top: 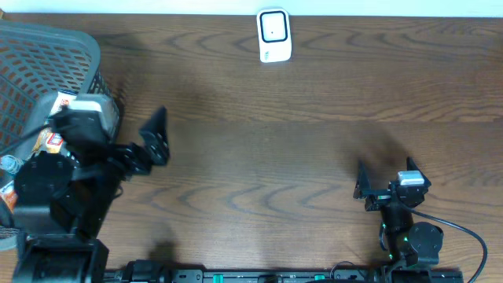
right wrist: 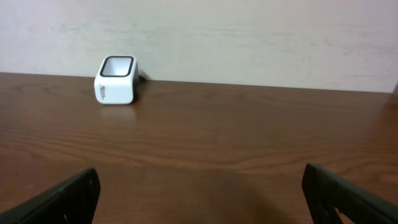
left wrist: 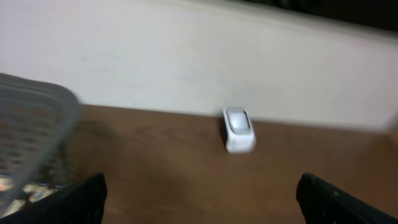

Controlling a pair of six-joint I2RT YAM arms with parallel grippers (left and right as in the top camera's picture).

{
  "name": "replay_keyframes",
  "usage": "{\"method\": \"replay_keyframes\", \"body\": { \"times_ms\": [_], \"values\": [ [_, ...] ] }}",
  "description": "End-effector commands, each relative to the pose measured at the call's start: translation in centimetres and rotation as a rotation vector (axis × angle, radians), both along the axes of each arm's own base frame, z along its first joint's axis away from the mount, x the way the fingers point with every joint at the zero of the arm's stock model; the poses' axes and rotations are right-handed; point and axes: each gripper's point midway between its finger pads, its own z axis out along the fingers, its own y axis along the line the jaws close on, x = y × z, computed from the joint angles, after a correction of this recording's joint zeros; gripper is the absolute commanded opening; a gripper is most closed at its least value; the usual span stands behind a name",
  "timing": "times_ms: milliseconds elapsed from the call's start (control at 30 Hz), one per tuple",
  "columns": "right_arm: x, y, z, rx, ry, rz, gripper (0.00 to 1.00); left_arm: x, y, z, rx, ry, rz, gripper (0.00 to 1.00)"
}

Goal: Scan the item barcode
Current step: 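Reach the left gripper into the basket and grasp the blue Listerine bottle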

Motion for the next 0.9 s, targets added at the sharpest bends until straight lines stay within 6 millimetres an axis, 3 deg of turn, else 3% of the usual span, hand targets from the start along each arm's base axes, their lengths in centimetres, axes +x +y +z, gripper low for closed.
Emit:
{"method": "replay_keyframes", "body": {
  "times_ms": [0, 267, 633, 867],
  "values": [
    [0.0, 0.3, -0.1, -0.005, 0.003, 0.01, 0.99, 0.3, 5.0, 3.6, -0.072, -0.036, 0.309, 0.98],
    [0.0, 0.3, -0.1, -0.005, 0.003, 0.01, 0.99, 1.1, 11.7, 5.0, -0.089, 0.051, 0.71, 0.98],
    [0.0, 0.3, -0.1, -0.005, 0.003, 0.01, 0.99, -0.7, 22.9, -3.2, -0.177, 0.333, 1.204, 0.98],
    [0.0, 0.3, -0.1, -0.005, 0.003, 0.01, 0.99, -2.4, 27.3, -8.6, -0.25, 0.522, 1.396, 0.98]
  ]
}}
